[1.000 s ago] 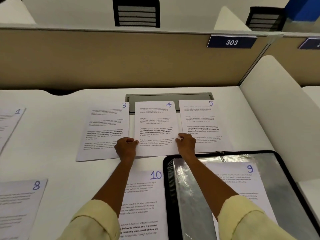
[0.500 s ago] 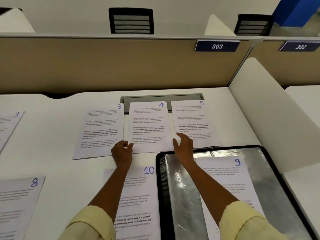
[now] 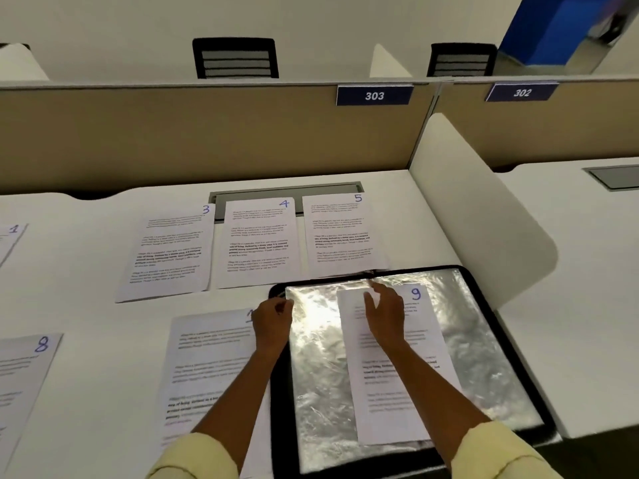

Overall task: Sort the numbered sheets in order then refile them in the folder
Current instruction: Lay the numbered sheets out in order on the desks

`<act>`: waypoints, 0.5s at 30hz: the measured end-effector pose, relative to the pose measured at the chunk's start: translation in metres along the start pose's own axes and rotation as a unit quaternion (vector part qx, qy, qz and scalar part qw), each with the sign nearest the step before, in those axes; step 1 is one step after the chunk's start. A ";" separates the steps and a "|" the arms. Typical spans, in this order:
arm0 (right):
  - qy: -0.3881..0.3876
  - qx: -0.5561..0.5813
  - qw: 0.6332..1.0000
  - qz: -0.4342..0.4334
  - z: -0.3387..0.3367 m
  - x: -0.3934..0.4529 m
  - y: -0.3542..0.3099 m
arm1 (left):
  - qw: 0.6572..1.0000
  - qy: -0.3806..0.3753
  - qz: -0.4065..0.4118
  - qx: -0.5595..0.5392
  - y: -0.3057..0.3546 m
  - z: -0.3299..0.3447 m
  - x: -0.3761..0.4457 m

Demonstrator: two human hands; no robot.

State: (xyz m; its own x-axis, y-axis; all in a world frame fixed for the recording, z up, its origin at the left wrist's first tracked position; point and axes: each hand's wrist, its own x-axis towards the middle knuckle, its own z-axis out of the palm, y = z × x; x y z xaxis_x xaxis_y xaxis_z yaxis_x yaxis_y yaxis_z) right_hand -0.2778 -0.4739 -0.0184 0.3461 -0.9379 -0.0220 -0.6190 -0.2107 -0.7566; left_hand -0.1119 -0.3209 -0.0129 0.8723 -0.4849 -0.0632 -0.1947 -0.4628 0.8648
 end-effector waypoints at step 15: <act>-0.013 -0.049 0.996 0.073 -0.103 -0.056 0.104 | 0.999 -0.021 -0.041 0.004 0.018 0.064 -0.127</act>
State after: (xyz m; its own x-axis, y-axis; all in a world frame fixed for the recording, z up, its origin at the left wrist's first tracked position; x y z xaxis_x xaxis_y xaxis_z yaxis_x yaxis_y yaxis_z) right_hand -0.4341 -0.4713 -0.0288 0.2646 -0.9533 -0.1453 -0.7296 -0.0994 -0.6766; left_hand -0.2552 -0.3153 -0.0217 0.8664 -0.4748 -0.1546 -0.1268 -0.5087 0.8516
